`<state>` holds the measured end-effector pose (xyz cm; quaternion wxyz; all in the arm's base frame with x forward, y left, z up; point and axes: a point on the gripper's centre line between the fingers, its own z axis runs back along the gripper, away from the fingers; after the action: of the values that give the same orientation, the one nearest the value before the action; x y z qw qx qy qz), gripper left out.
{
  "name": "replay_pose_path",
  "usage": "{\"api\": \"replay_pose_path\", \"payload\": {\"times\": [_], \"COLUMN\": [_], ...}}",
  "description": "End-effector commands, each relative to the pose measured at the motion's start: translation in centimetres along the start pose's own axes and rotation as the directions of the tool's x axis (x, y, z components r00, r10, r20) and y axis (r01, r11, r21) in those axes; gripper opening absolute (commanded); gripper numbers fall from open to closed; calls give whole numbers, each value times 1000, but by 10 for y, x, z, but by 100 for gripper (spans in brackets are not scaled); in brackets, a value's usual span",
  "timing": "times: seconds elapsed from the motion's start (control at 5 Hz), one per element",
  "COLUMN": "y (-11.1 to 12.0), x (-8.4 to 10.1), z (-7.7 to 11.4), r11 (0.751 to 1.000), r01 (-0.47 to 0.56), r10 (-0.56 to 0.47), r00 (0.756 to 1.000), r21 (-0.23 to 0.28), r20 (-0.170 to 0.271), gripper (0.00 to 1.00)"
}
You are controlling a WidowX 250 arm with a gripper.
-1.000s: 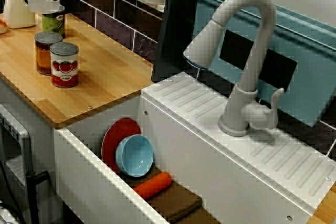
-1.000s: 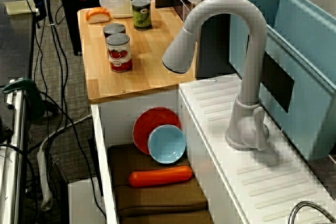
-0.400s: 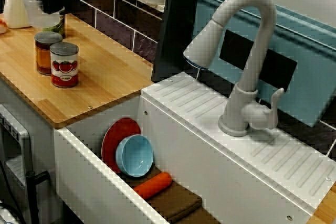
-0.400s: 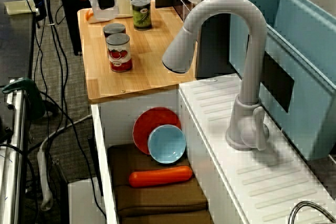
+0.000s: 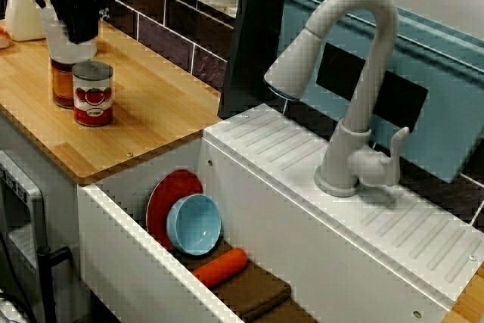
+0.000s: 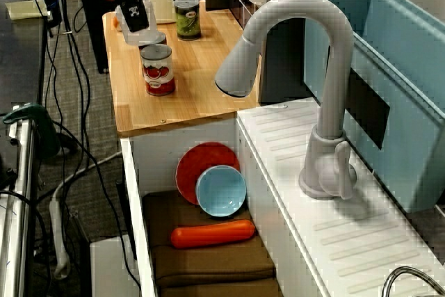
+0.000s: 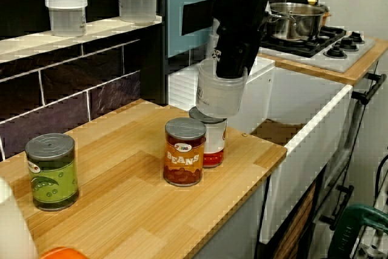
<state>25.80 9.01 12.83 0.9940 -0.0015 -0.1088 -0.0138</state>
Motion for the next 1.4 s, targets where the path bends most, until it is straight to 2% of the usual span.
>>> {"api": "replay_pose_path", "payload": {"times": [0.0,0.4,0.6,0.8,1.2], "y": [-9,-11,-12,-13,-9], "x": [-2,5,9,9,11], "z": [-1,-4,-4,-6,-5], "r11": [999,997,993,989,989], "r01": [44,50,98,124,122], "r10": [-46,-53,-99,-124,-122], "r00": [996,997,995,992,992], "r21": [24,53,67,83,85], "r20": [80,57,12,-3,1], "gripper": [0,0,0,0,0]}}
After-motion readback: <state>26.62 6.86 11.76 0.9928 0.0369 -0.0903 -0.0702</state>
